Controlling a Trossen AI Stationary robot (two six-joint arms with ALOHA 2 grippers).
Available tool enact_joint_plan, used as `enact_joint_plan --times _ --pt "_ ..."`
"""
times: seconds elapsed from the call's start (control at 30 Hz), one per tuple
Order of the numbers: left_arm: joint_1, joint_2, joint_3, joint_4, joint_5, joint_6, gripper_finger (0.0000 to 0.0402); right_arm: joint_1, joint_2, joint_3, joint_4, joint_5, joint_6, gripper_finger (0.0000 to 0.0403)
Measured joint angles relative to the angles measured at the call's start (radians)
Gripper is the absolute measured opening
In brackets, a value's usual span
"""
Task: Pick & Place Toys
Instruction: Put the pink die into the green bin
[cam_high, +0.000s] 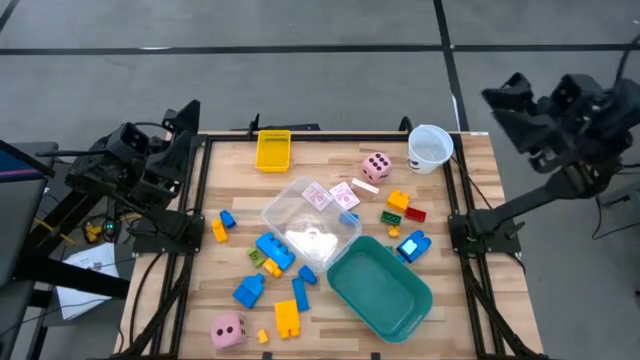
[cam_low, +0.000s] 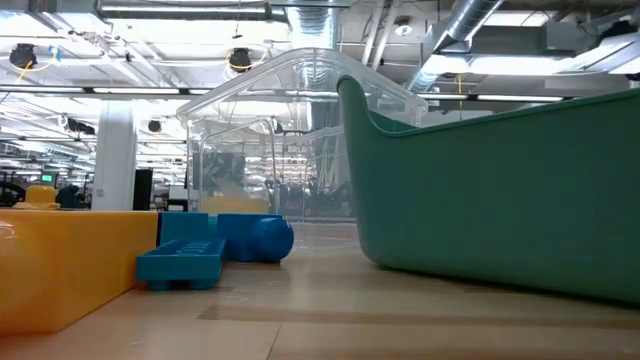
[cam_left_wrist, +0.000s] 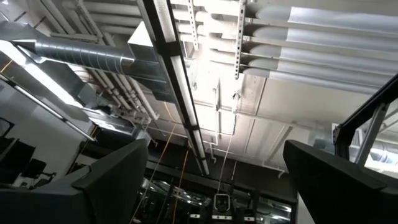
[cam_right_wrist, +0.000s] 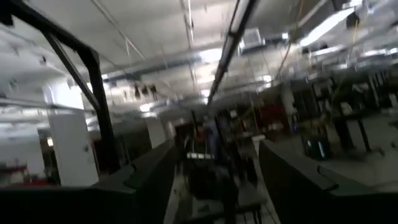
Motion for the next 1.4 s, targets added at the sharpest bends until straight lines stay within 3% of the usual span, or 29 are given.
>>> enact_joint_plan --times 0.23,0.37,0.63,0.83,1.27,1.4 --pt "0.0 0.0 0.0 0.0 0.0 0.0 0.0374 -0.028 0.222 0.39 -0.433 0.149 -0.007 0.0271" --pt "0.0 0.0 0.0 0.0 0.0 0.0 0.0374 -0.118 0.368 0.596 -0.673 0.156 0.023 0.0276" --pt "0.0 -0.002 0.0 -0.012 -0.007 0.0 0.0374 -0.401 0.48 0.538 -0.874 0.03 0.116 0.0277" --pt "0.0 -0.018 0.0 -0.05 -0.071 0.001 0.0374 -0.556 0.55 0.54 -0.845 -0.11 0.133 0.0277" --pt "0.024 -0.028 0.0 -0.063 -0.522 0.079 0.0374 -0.852 0.761 0.542 -1.001 -0.221 0.042 0.0277" --pt "0.041 -0.021 0.0 -0.062 -0.538 0.074 0.0374 -0.906 0.874 0.541 -1.122 -0.22 0.037 0.0277"
